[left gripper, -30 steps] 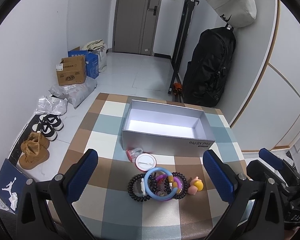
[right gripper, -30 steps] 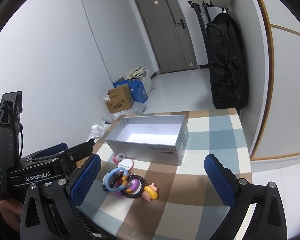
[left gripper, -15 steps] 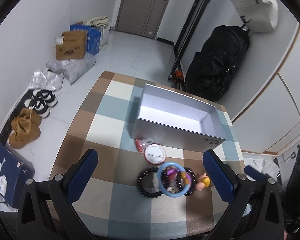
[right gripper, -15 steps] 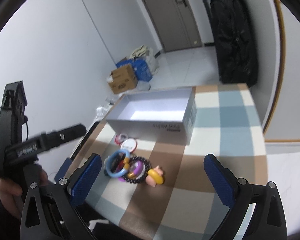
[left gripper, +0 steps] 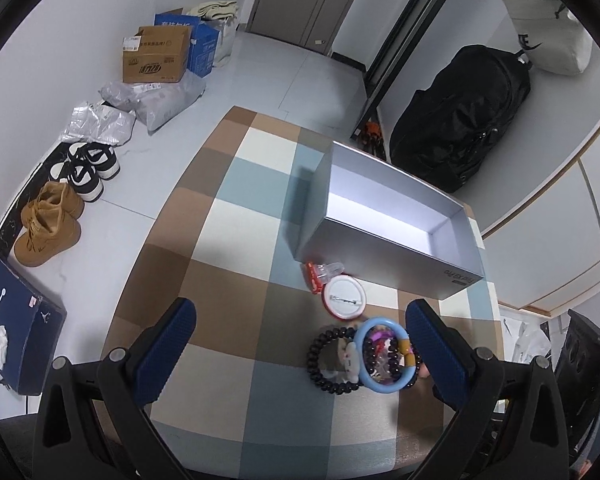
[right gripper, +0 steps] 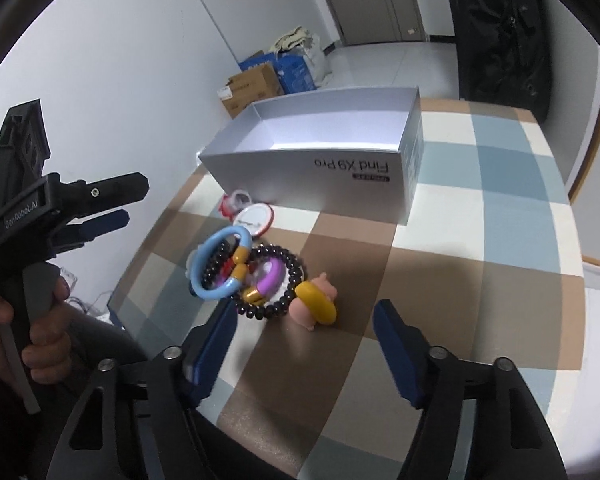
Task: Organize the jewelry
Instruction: 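Move both tools down toward the blue bangle and yellow duck cluster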
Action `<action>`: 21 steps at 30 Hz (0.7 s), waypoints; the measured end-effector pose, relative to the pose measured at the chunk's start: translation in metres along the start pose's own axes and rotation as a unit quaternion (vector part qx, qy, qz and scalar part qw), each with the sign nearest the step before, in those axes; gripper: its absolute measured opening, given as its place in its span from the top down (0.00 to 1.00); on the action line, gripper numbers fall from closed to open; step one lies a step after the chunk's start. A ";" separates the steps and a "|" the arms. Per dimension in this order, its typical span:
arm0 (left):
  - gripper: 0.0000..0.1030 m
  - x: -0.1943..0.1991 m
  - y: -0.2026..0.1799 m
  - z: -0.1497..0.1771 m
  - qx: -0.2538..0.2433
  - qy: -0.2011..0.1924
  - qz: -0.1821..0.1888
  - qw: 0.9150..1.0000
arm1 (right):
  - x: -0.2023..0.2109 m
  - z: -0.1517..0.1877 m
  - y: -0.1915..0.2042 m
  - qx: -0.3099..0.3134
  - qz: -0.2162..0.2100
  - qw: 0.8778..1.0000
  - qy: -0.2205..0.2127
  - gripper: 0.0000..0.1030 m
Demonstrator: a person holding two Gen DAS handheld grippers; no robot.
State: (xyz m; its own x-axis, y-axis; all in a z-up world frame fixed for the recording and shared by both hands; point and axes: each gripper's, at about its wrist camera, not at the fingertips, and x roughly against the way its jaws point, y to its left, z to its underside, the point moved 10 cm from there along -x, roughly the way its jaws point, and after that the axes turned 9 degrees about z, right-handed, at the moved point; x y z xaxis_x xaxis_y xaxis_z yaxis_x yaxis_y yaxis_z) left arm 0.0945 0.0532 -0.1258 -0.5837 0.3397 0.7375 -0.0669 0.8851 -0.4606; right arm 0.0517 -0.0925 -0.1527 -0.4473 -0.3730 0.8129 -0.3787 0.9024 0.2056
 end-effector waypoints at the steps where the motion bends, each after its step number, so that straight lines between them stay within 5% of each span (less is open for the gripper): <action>1: 0.01 0.000 0.002 0.000 0.001 0.001 0.000 1.000 | -0.002 0.001 0.001 0.002 0.001 1.000 0.002 0.40; 7: 0.05 -0.003 0.014 0.002 0.019 0.014 0.000 1.000 | -0.011 0.001 0.002 0.018 0.011 1.000 0.012 0.57; 11: 0.08 -0.004 0.019 0.003 0.031 0.020 0.006 0.999 | -0.014 0.001 0.002 0.014 0.008 1.000 0.021 0.78; 21: 0.11 -0.010 0.004 0.009 0.017 0.035 0.040 0.998 | -0.010 -0.002 -0.004 -0.008 0.000 1.000 0.018 0.86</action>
State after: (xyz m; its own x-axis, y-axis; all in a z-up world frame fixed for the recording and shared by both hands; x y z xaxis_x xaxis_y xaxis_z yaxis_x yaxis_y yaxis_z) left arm 0.0928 0.0507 -0.1389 -0.5309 0.4313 0.7295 -0.0510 0.8430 -0.5356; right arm 0.0591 -0.0918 -0.1611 -0.4171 -0.3645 0.8326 -0.3655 0.9060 0.2136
